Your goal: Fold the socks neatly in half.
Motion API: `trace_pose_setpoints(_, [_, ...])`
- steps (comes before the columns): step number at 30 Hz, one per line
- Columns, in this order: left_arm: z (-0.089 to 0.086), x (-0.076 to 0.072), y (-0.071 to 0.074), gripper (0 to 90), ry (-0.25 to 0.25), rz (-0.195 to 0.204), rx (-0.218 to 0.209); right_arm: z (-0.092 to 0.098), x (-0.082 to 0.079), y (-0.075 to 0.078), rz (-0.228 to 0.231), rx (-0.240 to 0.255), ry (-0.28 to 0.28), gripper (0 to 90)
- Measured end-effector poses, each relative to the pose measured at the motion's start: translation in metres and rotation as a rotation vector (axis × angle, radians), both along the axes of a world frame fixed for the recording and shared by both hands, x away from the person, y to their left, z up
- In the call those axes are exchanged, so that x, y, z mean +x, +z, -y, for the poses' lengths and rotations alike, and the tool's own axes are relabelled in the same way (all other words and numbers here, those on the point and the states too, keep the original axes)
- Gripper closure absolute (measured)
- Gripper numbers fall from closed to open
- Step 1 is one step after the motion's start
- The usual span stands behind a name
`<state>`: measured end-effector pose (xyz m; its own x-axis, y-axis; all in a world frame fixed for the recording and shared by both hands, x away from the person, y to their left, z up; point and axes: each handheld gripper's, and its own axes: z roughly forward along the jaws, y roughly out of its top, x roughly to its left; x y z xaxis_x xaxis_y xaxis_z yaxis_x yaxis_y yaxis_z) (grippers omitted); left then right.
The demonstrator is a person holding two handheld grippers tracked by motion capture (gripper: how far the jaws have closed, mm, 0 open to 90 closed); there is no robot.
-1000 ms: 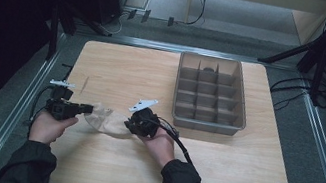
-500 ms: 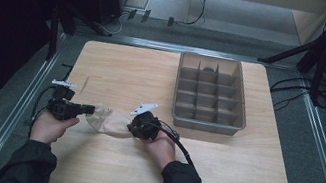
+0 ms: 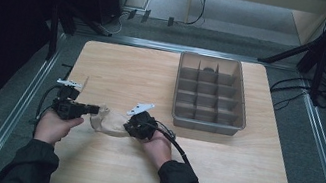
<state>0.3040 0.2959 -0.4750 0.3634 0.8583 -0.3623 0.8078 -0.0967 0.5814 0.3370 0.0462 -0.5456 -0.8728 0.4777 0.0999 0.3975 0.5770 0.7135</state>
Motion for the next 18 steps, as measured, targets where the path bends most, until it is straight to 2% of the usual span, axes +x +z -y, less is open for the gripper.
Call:
trace_pose_setpoints(12, [0.012, 0.004, -0.002, 86.7, -0.023, -0.006, 0.016, -0.014, 0.001, -0.001, 0.005, 0.006, 0.01, 76.2])
trace_pose_setpoints(18, [0.021, 0.007, -0.004, 86.7, -0.054, -0.014, 0.032, -0.023, 0.0, -0.001, 0.006, 0.01, 0.017, 76.1])
